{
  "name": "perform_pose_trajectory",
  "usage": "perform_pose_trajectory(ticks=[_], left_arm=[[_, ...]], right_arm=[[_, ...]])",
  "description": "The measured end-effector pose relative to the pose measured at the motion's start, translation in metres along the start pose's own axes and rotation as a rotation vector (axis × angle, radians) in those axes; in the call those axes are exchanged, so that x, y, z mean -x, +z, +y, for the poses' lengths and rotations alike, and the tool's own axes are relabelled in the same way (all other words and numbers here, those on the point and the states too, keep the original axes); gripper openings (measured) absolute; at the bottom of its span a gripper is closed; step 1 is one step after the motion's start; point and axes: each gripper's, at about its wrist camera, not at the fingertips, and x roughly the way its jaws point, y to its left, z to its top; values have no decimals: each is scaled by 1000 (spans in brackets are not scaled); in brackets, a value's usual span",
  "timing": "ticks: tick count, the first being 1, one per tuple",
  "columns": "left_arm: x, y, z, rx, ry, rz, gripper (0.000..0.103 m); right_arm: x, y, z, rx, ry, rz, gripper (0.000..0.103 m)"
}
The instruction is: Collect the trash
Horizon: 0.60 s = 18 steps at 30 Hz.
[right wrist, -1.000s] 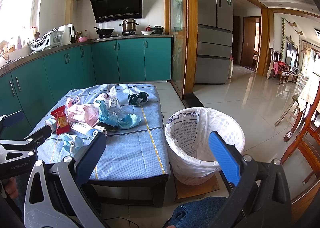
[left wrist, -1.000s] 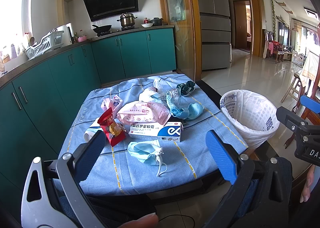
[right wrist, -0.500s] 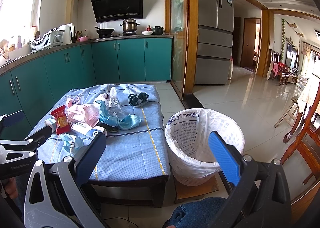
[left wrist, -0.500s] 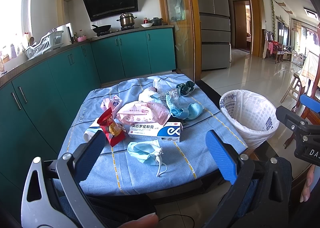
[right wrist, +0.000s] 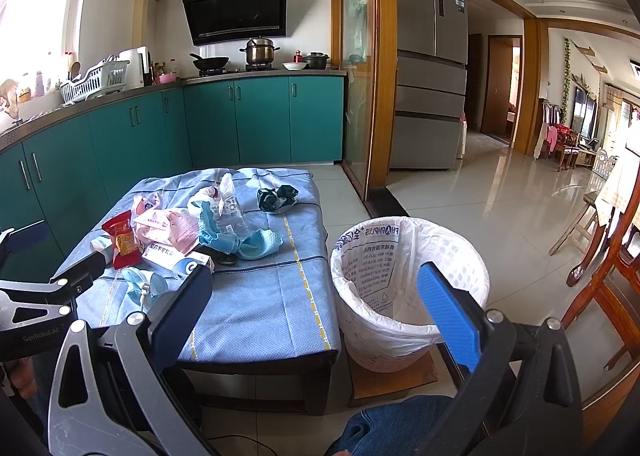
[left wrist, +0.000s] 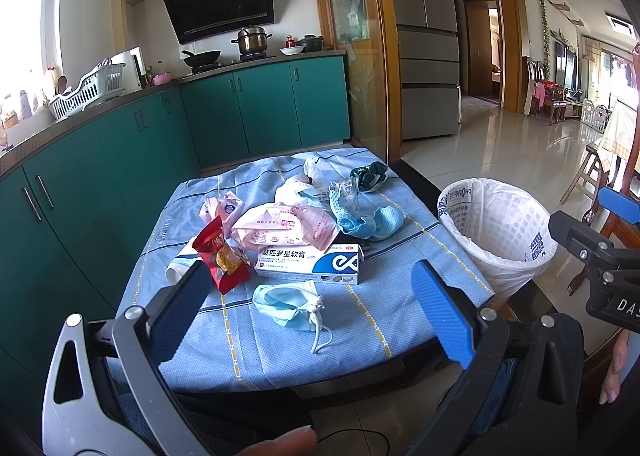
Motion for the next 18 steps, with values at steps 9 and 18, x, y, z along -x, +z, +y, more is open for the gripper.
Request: perform_pose_trajectory(ticks=[9, 18], left_arm=[[2, 1, -2, 0, -1, 2, 100], [1, 1, -1, 0, 0, 2, 100]], right_arm=[[1, -1, -3, -1, -1, 0, 100], [0, 0, 2, 0, -3, 3, 100]])
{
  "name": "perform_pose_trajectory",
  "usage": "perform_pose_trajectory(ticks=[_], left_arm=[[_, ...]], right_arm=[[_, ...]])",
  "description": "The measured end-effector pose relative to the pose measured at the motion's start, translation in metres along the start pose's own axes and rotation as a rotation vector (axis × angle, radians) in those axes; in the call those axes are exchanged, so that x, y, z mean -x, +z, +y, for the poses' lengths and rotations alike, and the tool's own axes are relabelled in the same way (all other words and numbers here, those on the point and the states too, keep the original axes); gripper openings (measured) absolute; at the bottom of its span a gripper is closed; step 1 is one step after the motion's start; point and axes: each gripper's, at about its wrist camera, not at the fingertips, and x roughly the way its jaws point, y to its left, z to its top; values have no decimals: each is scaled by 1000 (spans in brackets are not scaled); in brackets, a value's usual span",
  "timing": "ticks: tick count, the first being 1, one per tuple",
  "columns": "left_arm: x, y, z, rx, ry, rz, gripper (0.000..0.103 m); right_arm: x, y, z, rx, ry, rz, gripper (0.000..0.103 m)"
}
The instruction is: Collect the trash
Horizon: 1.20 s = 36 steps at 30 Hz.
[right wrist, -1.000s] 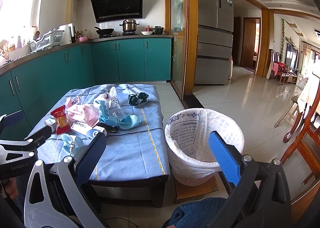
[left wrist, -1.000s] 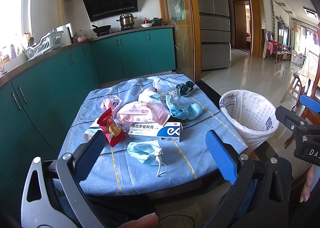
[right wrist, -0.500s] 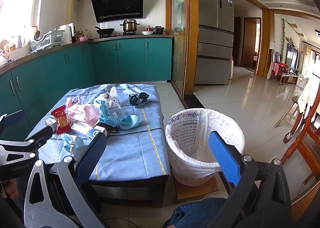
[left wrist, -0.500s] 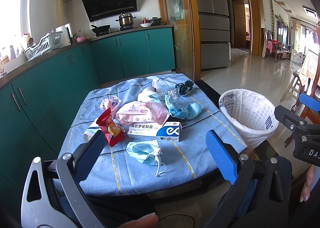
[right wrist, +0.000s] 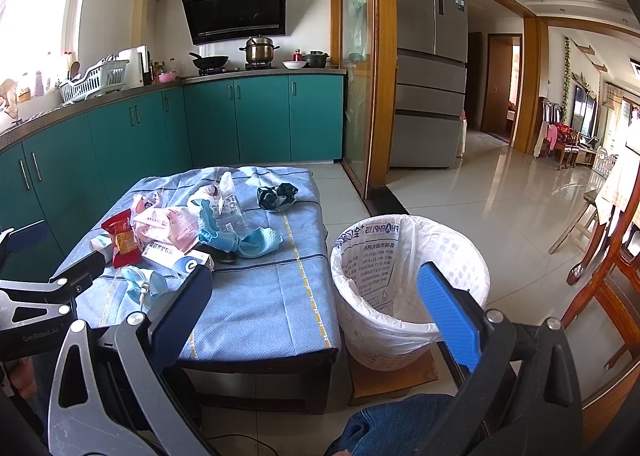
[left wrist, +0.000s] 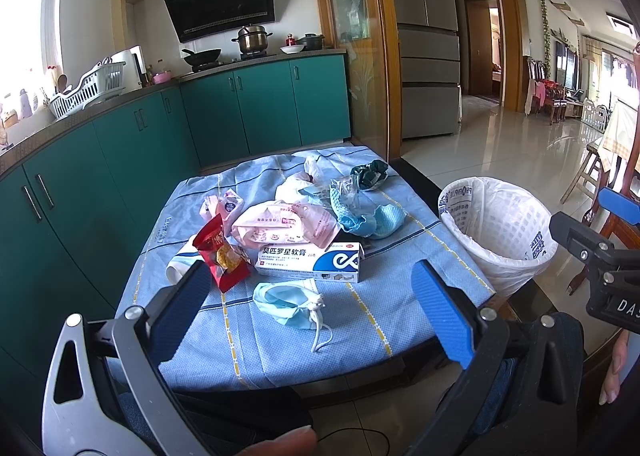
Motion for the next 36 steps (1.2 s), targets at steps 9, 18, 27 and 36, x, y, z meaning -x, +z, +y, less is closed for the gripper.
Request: perform_pose_trajectory(ticks=[9, 18, 27, 36], left_arm=[[-2, -2, 1, 1, -2, 3, 100], [-2, -2, 1, 0, -3, 5, 100], [-12, -9, 0, 2, -1, 29, 100], [-24, -9, 35, 118, 61, 22, 100]], right_arm=[[-1, -1, 0, -1, 1, 1, 100], [-1, -2, 0, -1, 0, 3, 100], [-3, -8, -3, 3, -6, 6, 100], [-19, -7, 3, 15, 17, 28, 100]])
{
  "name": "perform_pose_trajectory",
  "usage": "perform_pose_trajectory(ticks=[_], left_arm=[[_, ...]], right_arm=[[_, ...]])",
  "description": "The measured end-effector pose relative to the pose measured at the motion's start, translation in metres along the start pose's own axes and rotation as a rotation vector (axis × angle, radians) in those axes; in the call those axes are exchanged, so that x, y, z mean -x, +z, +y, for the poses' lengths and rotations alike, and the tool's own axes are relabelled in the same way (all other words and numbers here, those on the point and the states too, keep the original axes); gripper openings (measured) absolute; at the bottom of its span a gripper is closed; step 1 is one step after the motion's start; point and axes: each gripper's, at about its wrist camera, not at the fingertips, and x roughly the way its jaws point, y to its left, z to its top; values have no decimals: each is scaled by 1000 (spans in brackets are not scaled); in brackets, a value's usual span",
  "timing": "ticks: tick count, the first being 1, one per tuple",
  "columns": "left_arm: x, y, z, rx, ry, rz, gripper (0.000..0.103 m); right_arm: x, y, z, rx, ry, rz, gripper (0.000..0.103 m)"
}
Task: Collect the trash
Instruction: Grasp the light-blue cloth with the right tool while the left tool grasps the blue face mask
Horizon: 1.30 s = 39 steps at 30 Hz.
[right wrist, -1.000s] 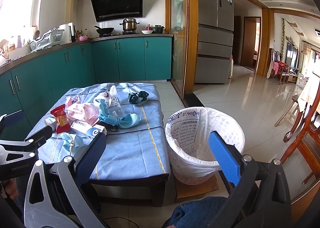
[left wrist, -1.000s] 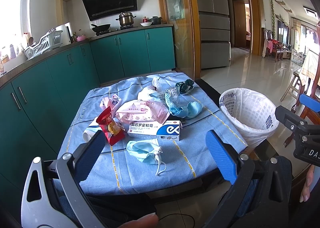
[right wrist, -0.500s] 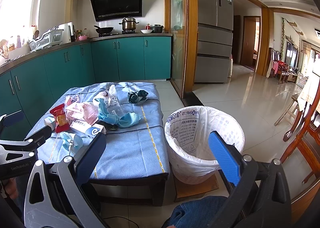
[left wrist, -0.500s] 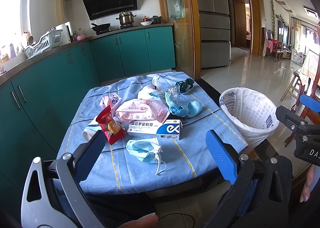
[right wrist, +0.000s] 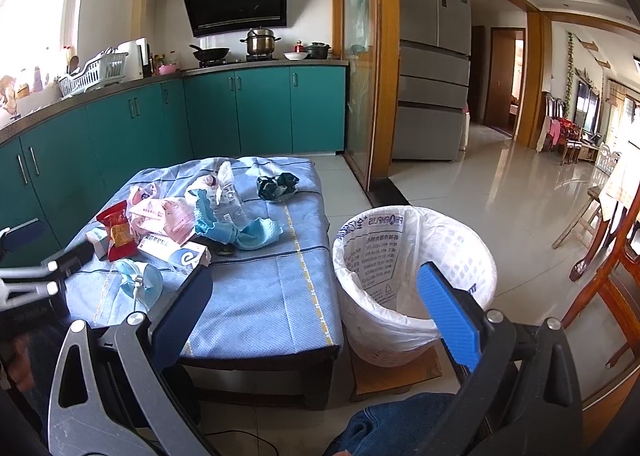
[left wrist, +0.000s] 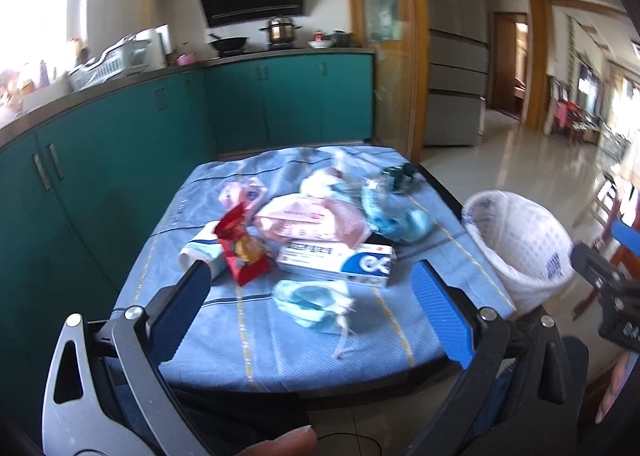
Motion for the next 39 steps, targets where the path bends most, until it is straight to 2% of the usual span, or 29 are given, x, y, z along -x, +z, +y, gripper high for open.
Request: perform_pose_trajectory(ticks=[6, 9, 11, 13, 15, 18, 20, 22, 24, 27, 29, 30, 32, 33, 36, 37, 39], left_arm=[[-18, 5, 25, 44, 57, 6, 100], [-21, 14, 37, 59, 92, -49, 100], [-25, 25, 46, 70, 114, -95, 100], [-33, 42, 55, 86, 123, -155, 100], [-50, 67, 63, 86, 126, -157, 100], [-78, 115, 80, 141, 94, -147, 99], [-99, 144, 87, 200, 55, -149, 94], [-119, 156, 83, 196, 56, -140, 76], [-135, 148, 77, 172, 46, -110, 66], [-164, 116, 77, 147, -28, -13, 64], [-177, 105, 79, 144, -66, 47, 64], [-181, 101, 81, 145, -88, 63, 65], [-182, 95, 83, 128, -95, 66, 69], [-181, 93, 82, 108, -81, 61, 75], [-180, 87, 78, 71, -74, 66, 79], [-181, 85, 76, 63, -82, 72, 81], [-184, 84, 71, 46, -105, 82, 83]], right_arm=[[-6, 7, 14, 46, 4, -22, 100], [-5, 18, 20, 51, 32, -74, 100], [-13, 30, 21, 36, 94, -81, 100], [-32, 46, 23, 23, 166, -54, 100], [-58, 66, 27, 28, 230, -39, 100], [-93, 101, 36, 65, 183, -80, 100], [-122, 124, 40, 87, 211, -46, 100], [-156, 135, 44, 109, 224, 27, 100], [-180, 129, 43, 102, 236, 70, 99], [-207, 99, 35, 49, 304, 114, 92], [-228, 79, 31, 32, 369, 213, 67], [-236, 72, 31, 16, 443, 261, 64], [-233, 69, 35, 32, 526, 266, 64], [-227, 67, 42, 76, 540, 255, 64], [-207, 54, 69, 250, 554, 251, 73], [-204, 51, 75, 267, 556, 251, 78], [-205, 44, 86, 299, 548, 271, 78]])
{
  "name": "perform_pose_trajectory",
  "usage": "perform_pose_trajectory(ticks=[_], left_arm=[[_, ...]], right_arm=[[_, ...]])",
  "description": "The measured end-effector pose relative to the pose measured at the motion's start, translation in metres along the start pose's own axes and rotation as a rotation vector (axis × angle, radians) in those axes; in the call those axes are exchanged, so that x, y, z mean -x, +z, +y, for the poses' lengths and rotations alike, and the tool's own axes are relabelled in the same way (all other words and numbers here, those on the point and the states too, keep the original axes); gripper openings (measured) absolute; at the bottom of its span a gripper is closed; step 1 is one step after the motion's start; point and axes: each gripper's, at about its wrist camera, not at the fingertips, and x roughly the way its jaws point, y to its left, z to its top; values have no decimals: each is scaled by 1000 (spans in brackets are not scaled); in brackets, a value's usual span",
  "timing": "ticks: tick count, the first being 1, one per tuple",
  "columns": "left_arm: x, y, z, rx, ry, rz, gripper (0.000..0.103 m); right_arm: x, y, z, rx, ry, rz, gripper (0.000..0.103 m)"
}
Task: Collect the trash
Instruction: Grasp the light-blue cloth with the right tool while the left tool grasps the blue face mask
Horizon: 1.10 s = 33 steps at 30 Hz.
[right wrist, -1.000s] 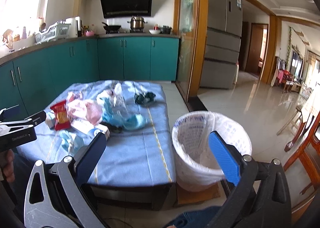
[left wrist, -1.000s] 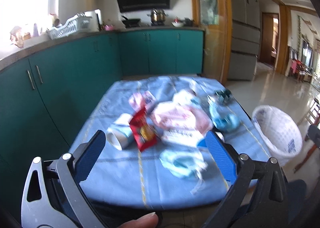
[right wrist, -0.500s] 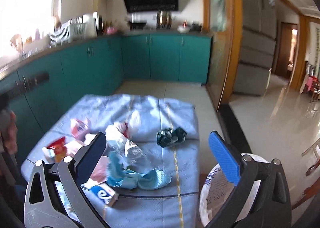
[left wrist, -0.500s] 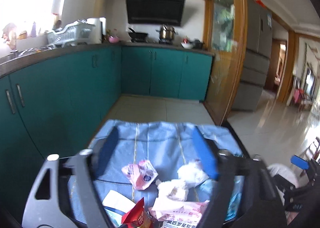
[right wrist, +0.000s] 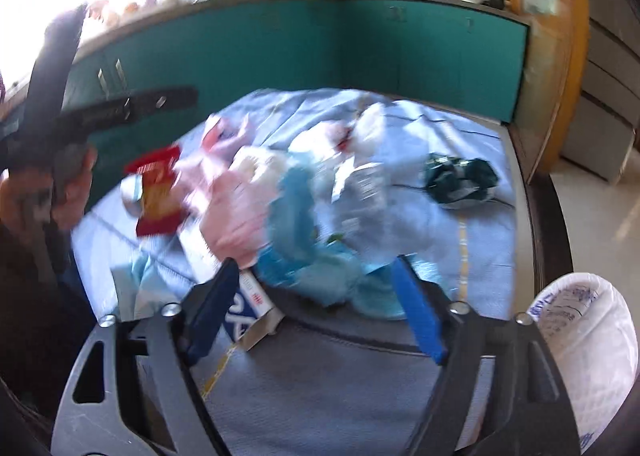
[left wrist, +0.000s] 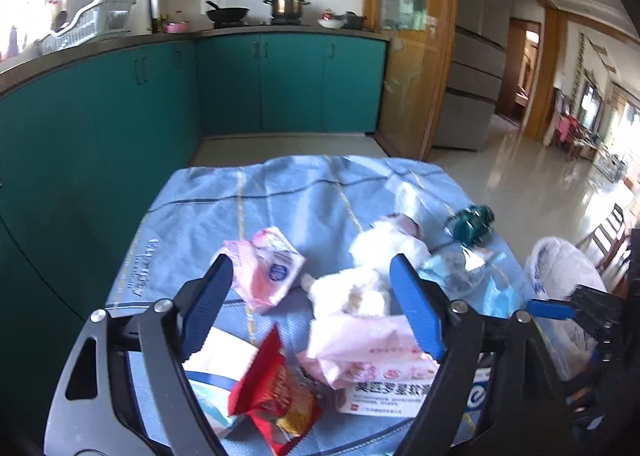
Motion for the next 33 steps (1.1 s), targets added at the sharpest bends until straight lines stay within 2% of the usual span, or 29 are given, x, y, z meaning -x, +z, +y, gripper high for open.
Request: perform_pose_trajectory(ticks=[3, 5, 7, 9, 12, 13, 16, 18, 21, 23, 24, 25, 26, 30, 31, 33], left_arm=[[1, -5, -14, -62, -28, 0, 87], [4, -7, -22, -97, -40, -11, 88], [8, -10, -28, -129, -65, -26, 89], [12, -12, -34, -159, -93, -40, 90], [17, -21, -50, -274, -199, -38, 96], [17, -25, -59, -314, -213, -34, 97], [8, -39, -81, -441, -161, -10, 97], [4, -44, -87, -479, -159, 11, 97], [14, -44, -80, -479, -182, 3, 97], [32, -46, -65, -452, -266, 2, 97], [39, -49, -60, -448, -321, 18, 97], [48, -59, -56, -465, -372, 31, 97], [53, -70, -57, -494, -379, 29, 97], [45, -106, -74, -609, -315, 99, 97], [37, -115, -80, -633, -298, 138, 97], [21, -123, -81, -622, -266, 206, 96]], right_arm=[[-20, -2, -3, -27, -2, 34, 77], [-26, -3, -5, -48, 23, 43, 48], [-25, -1, -6, -54, 8, 34, 39], [-14, 1, -8, -58, 26, 11, 37], [3, 3, -13, -53, 6, -12, 37], [6, 3, -16, -56, -5, -16, 37], [12, 1, -29, -89, -26, -7, 38], [12, -2, -36, -110, -37, 0, 38], [9, -5, -41, -128, -33, 11, 45], [9, -8, -39, -111, -45, 14, 60], [10, -9, -37, -99, -50, 13, 64], [10, -9, -34, -91, -51, 11, 71], [10, -13, -33, -86, -51, 9, 76], [2, -14, -32, -86, -57, 24, 82], [-1, -14, -32, -87, -65, 33, 82], [-8, -14, -31, -84, -95, 50, 83]])
